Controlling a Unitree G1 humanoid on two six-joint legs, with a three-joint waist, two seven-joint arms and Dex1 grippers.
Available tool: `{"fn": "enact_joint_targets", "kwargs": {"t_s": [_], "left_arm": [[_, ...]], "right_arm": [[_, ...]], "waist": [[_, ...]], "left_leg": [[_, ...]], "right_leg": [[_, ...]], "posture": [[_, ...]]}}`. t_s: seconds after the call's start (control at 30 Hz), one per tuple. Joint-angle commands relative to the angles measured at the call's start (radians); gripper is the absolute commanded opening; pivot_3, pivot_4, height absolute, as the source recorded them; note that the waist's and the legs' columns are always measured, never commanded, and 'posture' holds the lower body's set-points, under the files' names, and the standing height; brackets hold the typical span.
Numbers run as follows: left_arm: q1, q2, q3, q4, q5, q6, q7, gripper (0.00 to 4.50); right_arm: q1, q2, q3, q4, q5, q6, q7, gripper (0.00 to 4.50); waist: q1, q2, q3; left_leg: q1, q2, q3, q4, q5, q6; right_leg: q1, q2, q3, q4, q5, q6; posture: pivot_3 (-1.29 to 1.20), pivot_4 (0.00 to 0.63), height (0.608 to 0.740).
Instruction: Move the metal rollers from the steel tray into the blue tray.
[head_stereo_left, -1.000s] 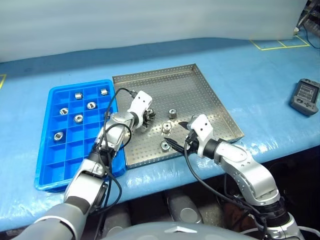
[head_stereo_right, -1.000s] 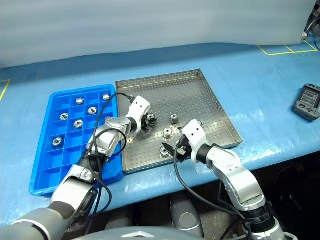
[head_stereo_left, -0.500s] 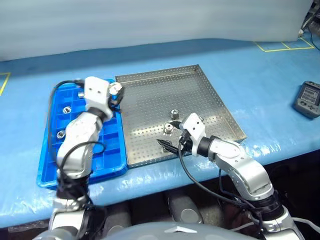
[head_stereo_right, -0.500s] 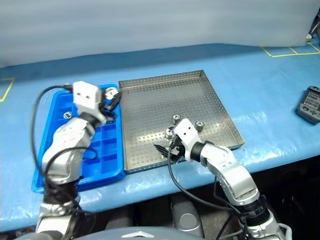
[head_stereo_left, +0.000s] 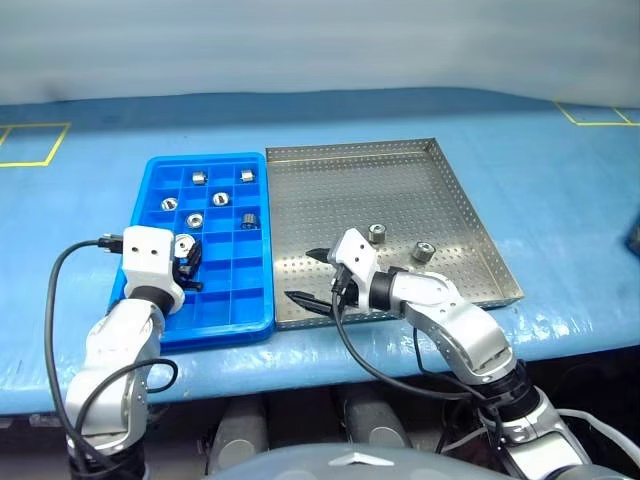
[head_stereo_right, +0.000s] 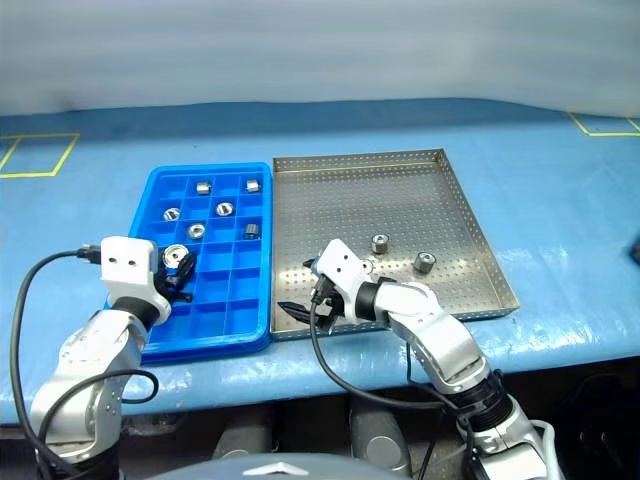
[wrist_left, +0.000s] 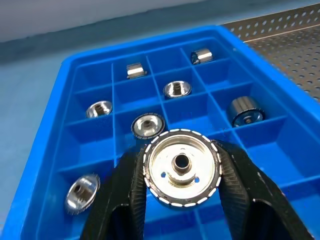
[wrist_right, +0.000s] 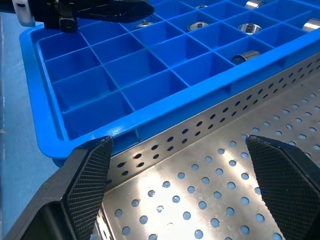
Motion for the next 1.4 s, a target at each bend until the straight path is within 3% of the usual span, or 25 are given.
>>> {"fn": "enact_joint_targets", "kwargs": {"t_s": [0.03, 0.5, 0.77, 1.1, 1.23, 1.4], "left_arm": [[0.020, -0.035, 0.004, -0.048, -0.009, 0.009, 0.033, 1.68], [0.024, -0.056, -0.003, 0.003, -0.016, 0.101, 0.058, 1.68], [-0.028, -0.047, -0.018, 0.016, -0.033, 0.086, 0.040, 4.43], [-0.256, 0.072, -0.186, 0.104, -0.110, -0.019, -0.179, 4.47], [-0.366, 0.112, -0.286, 0.208, -0.127, -0.038, -0.279, 4.47], [-0.525, 0.081, -0.427, 0.446, -0.119, -0.063, -0.390, 4.47]], "right_arm": [[-0.012, 0.005, -0.007, -0.021, 0.003, -0.023, 0.010, 4.50], [0.018, 0.002, -0.025, -0.045, -0.004, -0.009, -0.009, 4.50], [0.033, -0.002, -0.034, -0.062, -0.005, -0.005, -0.028, 4.50], [0.109, -0.066, -0.164, -0.131, 0.006, 0.028, -0.075, 4.50], [0.156, -0.102, -0.226, -0.154, 0.004, 0.041, -0.099, 4.50], [0.227, -0.121, -0.291, -0.194, -0.008, 0.054, -0.146, 4.50]], "waist": [[0.006, 0.000, 0.000], [0.006, 0.000, 0.000], [-0.004, 0.000, 0.000], [-0.007, 0.000, 0.000], [-0.026, 0.000, 0.000], [-0.057, 0.001, 0.000]], "left_leg": [[0.000, 0.000, 0.000, 0.000, 0.000, 0.000], [0.000, 0.000, 0.000, 0.000, 0.000, 0.000], [0.000, 0.000, 0.000, 0.000, 0.000, 0.000], [0.000, 0.000, 0.001, 0.000, 0.000, 0.000], [0.000, 0.000, 0.001, 0.000, 0.000, 0.000], [0.000, 0.000, 0.000, 0.000, 0.000, 0.000]], "right_leg": [[0.000, 0.000, 0.000, 0.000, 0.000, 0.000], [0.000, 0.000, 0.000, 0.000, 0.000, 0.000], [0.000, 0.000, 0.000, 0.000, 0.000, 0.000], [0.000, -0.001, 0.000, -0.001, 0.000, 0.000], [-0.001, 0.000, 0.000, 0.000, 0.000, 0.000], [0.000, 0.000, 0.000, 0.000, 0.000, 0.000]], "posture": [[0.04, 0.150, 0.740], [-0.02, 0.150, 0.740], [-0.04, 0.150, 0.740], [-0.09, 0.150, 0.740], [-0.13, 0.150, 0.740], [-0.19, 0.150, 0.740]]}}
